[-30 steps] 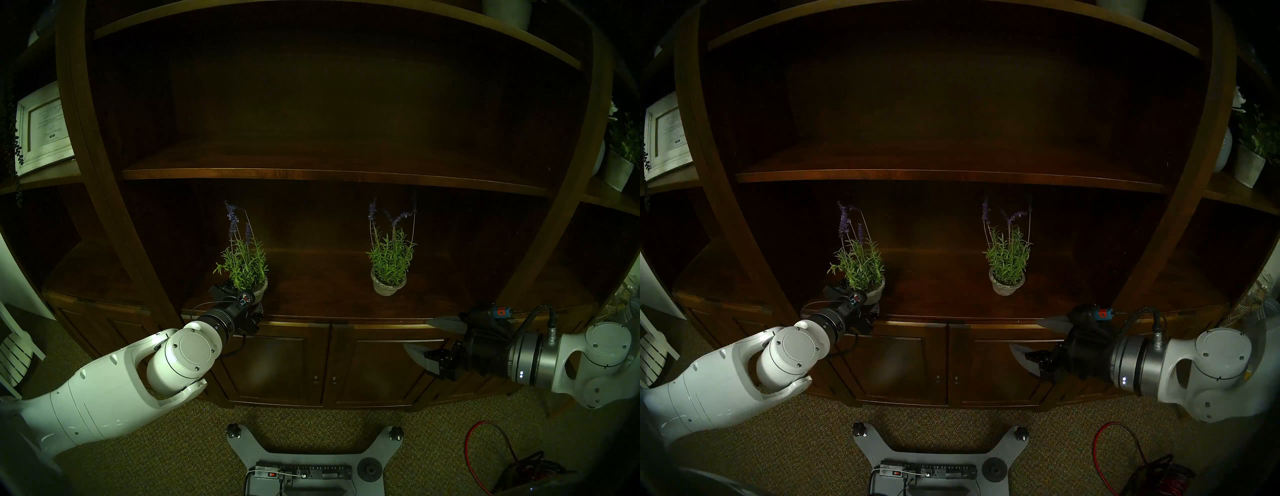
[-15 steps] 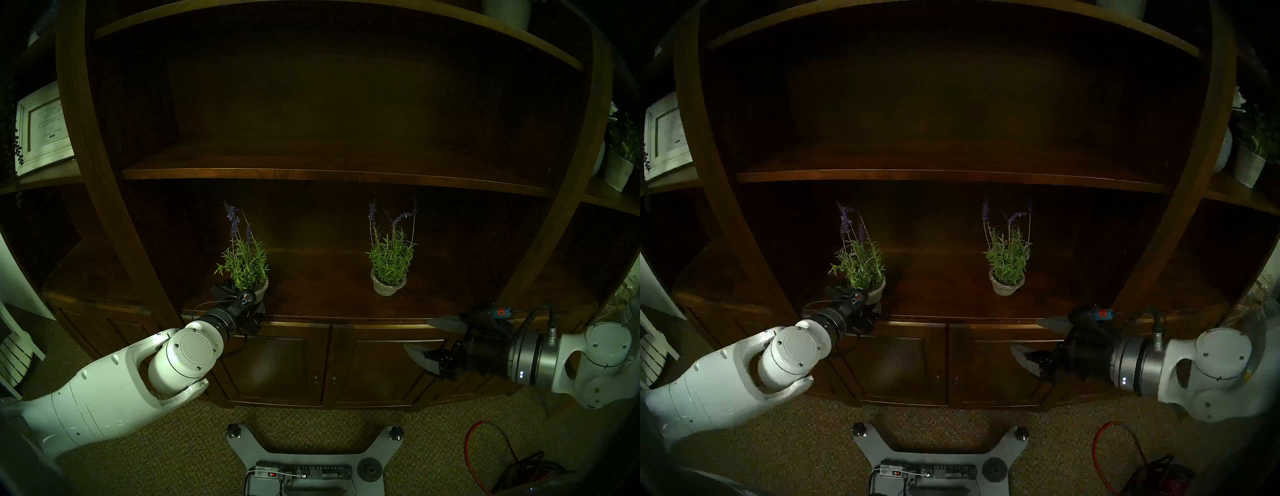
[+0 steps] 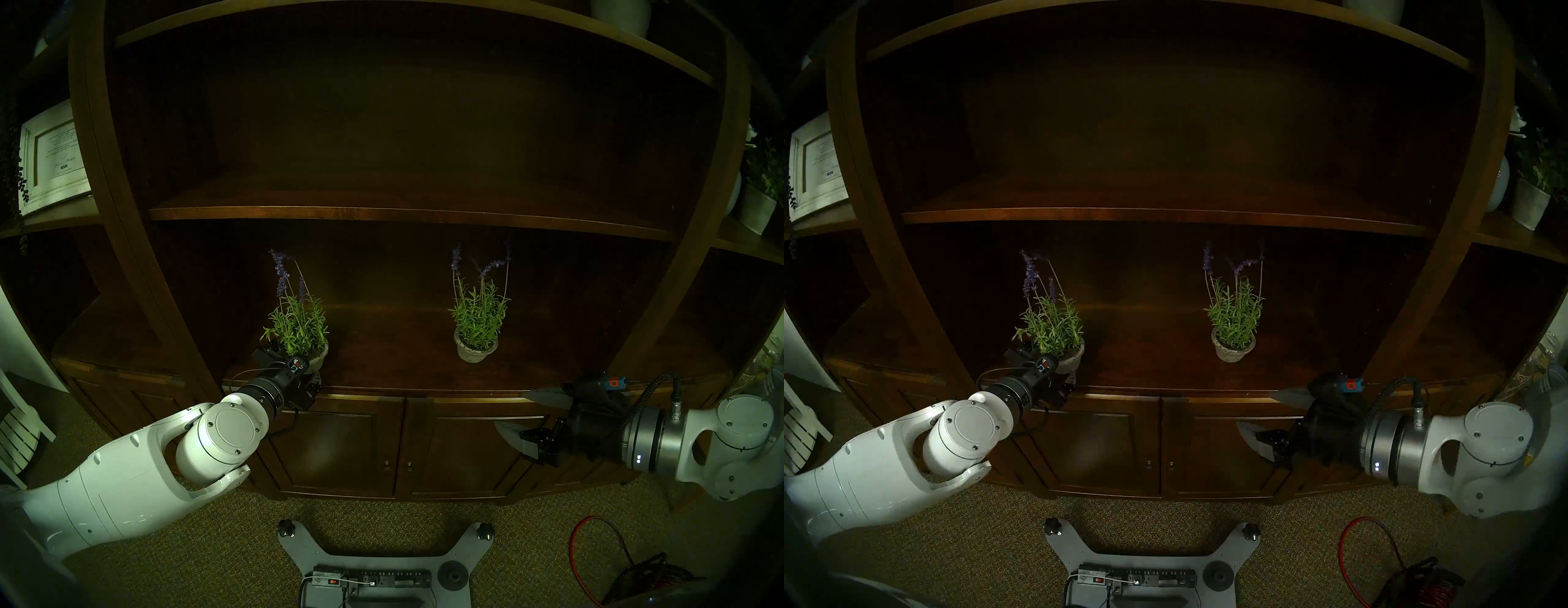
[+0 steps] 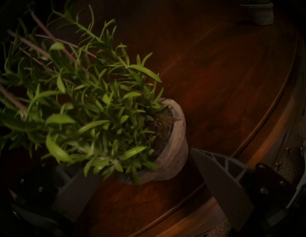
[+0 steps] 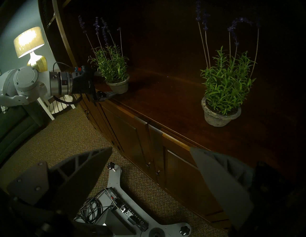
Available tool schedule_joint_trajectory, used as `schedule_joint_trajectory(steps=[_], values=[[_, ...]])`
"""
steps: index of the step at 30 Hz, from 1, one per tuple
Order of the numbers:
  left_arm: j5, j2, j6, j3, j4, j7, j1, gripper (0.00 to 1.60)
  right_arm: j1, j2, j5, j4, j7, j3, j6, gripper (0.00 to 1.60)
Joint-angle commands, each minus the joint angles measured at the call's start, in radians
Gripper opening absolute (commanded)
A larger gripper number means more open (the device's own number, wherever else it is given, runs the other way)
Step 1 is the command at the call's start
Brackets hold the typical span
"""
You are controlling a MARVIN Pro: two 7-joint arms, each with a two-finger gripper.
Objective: Place the fake decorative plant upright
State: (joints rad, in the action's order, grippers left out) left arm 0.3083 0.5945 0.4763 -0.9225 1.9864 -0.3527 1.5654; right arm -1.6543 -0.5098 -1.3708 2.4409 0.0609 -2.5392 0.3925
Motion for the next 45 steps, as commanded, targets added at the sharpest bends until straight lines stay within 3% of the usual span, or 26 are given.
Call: schedule_joint_trajectory(steps=[1,30,45], values=[[0.003,-0.003,-0.017,-0.028,0.023,-0.016,-0.014,1.60,-0.014,-0.001,-0.002,0.003,0.000,0.008,0.013,1.60],[0.080,-0.077,-0.018,-0.085,0.118,-0.057,0.030,1.60,-0.014,-0.001,-0.002,0.003,0.000,0.008,0.013,1.60],[0.102,-0.109,-0.035,-0.080,0.137,-0.085,0.074,1.60,-0.014,-0.001,-0.002,0.003,0.001,0.008,0.014,1.60]])
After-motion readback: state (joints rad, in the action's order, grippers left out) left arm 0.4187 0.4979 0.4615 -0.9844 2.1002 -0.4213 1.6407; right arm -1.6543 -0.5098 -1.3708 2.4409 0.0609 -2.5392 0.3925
